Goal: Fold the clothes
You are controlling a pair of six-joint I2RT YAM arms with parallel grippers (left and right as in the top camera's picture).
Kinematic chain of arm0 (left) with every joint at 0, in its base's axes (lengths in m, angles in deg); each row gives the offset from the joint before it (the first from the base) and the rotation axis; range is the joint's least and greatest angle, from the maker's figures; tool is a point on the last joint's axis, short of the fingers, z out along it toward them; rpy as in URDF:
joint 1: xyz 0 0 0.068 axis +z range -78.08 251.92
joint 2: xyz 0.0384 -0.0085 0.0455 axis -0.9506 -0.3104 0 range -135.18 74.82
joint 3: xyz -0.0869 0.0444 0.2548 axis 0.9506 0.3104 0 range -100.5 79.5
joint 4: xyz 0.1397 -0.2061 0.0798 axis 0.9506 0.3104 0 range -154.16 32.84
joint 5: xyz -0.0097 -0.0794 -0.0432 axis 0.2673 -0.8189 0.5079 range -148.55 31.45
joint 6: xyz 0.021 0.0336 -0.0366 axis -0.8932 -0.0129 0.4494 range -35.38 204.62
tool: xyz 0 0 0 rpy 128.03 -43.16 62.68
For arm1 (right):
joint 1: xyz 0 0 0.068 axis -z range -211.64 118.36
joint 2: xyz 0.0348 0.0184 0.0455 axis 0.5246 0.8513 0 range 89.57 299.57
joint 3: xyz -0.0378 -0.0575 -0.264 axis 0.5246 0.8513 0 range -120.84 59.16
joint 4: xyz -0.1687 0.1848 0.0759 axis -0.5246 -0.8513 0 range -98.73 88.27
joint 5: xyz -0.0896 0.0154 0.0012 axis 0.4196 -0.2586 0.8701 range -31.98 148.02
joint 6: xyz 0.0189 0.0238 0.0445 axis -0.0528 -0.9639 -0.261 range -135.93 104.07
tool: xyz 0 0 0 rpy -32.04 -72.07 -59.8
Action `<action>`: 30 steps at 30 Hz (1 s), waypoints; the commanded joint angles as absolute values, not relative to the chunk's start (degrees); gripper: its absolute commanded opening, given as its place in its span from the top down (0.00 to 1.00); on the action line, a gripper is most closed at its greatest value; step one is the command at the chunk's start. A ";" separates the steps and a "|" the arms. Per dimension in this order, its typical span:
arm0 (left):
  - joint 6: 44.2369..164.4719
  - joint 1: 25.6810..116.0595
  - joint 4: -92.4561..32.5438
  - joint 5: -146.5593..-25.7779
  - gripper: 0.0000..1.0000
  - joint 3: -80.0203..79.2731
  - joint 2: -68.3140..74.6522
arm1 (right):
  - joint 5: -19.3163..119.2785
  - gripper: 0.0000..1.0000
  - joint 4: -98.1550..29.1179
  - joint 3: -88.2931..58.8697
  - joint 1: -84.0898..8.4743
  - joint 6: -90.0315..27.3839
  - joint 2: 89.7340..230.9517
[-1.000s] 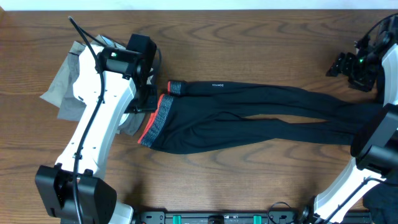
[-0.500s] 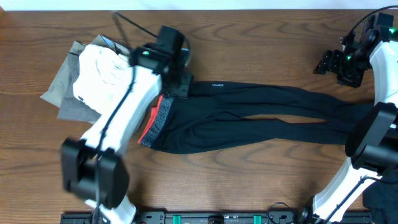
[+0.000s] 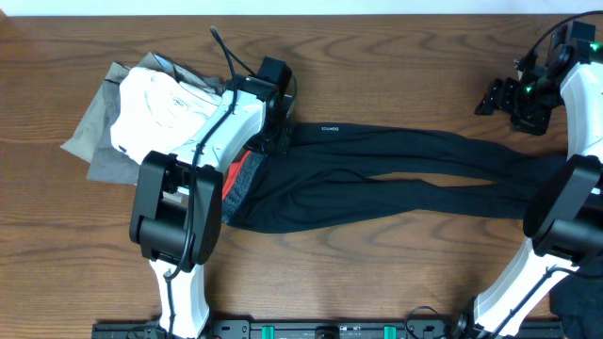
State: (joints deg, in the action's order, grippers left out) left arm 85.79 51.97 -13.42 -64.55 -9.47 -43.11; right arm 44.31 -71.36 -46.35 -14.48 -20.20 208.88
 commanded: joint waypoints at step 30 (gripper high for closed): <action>86.70 55.49 -16.57 -57.10 0.46 -16.22 -49.54 | 43.65 0.17 -73.39 -45.69 -14.78 -19.48 208.75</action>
State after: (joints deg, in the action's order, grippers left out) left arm 87.34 55.28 -16.68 -57.71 -16.11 -45.93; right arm 44.31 -73.11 -46.09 -14.48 -20.18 208.88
